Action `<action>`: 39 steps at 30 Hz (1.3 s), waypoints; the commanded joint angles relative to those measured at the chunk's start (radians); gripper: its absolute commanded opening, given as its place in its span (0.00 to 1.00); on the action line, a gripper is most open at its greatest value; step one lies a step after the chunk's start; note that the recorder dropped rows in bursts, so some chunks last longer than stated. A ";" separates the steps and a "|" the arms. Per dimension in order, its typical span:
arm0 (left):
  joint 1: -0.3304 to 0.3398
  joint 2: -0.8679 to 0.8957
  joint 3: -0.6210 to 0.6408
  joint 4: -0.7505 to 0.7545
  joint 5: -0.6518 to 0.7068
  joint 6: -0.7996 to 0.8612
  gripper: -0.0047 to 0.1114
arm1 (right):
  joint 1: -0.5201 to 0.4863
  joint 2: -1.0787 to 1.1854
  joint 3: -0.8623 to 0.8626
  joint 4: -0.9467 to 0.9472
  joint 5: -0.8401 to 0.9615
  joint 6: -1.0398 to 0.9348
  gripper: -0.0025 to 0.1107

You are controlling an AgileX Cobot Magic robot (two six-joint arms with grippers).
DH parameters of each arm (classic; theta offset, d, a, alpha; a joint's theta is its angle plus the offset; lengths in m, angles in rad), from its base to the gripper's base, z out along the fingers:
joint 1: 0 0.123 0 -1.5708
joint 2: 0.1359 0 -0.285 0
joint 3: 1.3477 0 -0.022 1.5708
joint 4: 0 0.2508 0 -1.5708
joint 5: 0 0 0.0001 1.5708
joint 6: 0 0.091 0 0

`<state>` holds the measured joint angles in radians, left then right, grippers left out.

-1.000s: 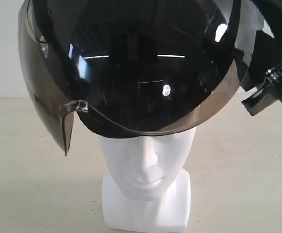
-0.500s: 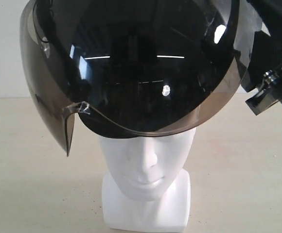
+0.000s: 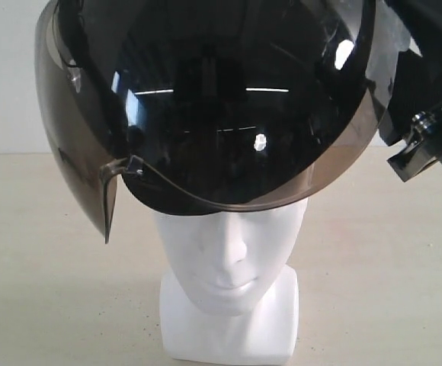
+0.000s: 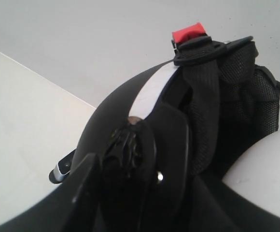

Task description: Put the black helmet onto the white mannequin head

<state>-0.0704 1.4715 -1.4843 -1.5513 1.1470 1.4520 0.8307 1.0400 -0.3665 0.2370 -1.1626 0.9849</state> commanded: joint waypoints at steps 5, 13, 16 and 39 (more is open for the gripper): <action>-0.067 0.024 0.006 0.097 0.024 0.002 0.08 | -0.013 -0.018 0.005 0.084 -0.058 -0.128 0.02; -0.082 0.047 0.006 0.119 -0.002 -0.005 0.08 | -0.013 -0.018 0.005 0.092 -0.058 -0.133 0.02; -0.082 0.052 0.013 0.121 0.002 -0.005 0.08 | -0.013 -0.018 0.005 0.095 -0.058 -0.147 0.02; -0.082 0.052 0.035 0.123 0.002 0.007 0.08 | -0.013 -0.018 0.005 0.095 -0.058 -0.211 0.02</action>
<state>-0.1298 1.4953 -1.4759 -1.5754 1.0797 1.4595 0.8361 1.0400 -0.3612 0.2710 -1.1427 0.9114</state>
